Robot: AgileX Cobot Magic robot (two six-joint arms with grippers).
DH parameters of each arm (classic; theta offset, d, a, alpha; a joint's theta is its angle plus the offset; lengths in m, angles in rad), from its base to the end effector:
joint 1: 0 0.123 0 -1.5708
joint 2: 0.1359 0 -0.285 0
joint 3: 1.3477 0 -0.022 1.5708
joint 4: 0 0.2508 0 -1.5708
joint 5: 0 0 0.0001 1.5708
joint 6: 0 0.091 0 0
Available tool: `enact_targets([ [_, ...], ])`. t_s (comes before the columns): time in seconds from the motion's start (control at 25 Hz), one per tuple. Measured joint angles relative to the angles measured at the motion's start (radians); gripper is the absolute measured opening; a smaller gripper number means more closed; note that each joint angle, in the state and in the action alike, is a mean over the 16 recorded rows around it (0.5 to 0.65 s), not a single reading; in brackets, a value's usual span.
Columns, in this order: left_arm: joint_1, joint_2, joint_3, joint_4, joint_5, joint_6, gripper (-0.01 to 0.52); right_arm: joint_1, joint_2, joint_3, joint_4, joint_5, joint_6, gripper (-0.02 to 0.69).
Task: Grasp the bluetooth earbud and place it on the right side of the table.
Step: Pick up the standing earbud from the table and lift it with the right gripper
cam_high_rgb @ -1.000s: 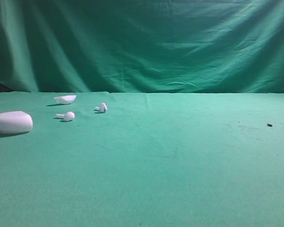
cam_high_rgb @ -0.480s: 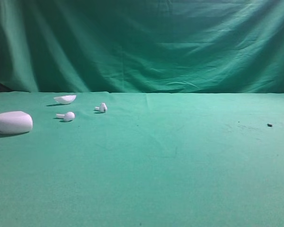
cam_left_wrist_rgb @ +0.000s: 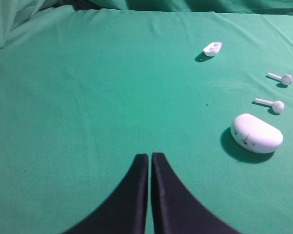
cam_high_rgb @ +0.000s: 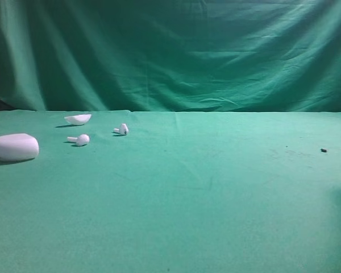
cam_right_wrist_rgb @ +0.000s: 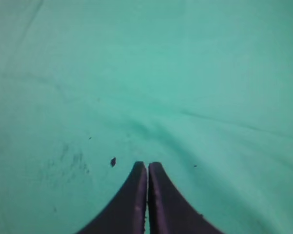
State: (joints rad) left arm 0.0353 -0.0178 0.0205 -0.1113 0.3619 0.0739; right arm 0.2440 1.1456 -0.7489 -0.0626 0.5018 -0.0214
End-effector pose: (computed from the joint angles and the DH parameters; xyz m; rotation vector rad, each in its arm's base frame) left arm 0.0526 -0.0017 0.1749 -0.0330 1.8458 -0.0328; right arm 0.2208 0.0522 0.2747 -0.3656 2.3530 0.0440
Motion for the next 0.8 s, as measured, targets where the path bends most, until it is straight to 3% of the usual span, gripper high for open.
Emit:
enact_targets([
  [0.56,0.000,0.000,0.000,0.000,0.000,0.000,0.000,0.320,0.704,-0.768,-0.029,0.413,-0.075,0.012],
  [0.8,0.000,0.000,0.000,0.000,0.000,0.000,0.000,0.385,0.941,-1.102,-0.010,0.551,-0.076,0.072],
])
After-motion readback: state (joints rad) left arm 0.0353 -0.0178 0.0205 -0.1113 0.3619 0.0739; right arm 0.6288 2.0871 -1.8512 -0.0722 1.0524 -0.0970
